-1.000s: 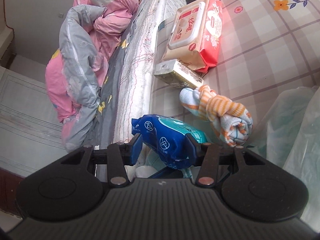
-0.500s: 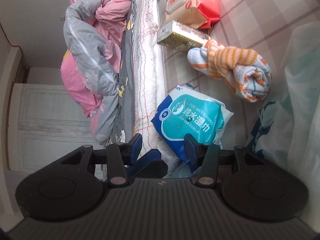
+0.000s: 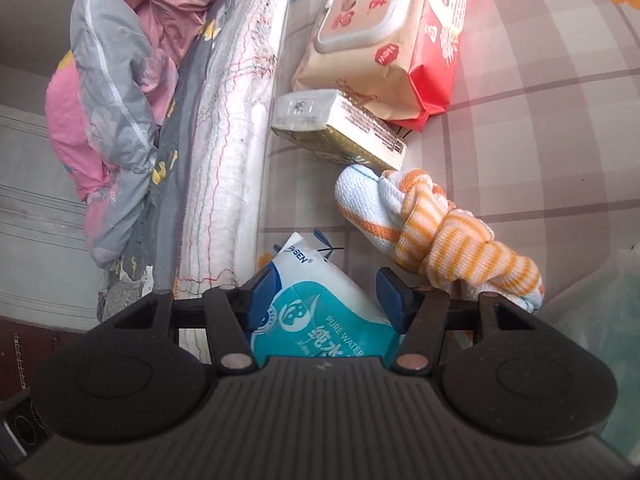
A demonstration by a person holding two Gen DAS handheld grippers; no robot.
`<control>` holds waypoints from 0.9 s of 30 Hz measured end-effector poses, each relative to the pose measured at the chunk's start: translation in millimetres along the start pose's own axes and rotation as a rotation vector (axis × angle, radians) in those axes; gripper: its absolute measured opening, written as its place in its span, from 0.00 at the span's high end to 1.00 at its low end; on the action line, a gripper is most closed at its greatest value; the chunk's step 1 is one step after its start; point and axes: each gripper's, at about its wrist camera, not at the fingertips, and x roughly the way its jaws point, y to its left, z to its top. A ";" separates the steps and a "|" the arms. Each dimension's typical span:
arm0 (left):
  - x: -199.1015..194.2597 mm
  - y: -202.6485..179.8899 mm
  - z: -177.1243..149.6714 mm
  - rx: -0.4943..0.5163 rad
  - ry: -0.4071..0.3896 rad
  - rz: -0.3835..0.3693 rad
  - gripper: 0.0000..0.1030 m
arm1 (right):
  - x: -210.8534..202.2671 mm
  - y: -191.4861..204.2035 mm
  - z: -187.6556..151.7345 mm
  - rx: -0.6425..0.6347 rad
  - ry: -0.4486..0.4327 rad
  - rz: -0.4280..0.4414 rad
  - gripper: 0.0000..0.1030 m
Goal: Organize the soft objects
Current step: 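Lift the wet-wipe pack with the right tool toward the cardboard box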
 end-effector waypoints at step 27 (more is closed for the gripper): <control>-86.5 -58.4 -19.1 0.112 -0.173 -0.045 0.62 | -94.8 28.1 -35.0 -0.097 -0.065 0.136 0.46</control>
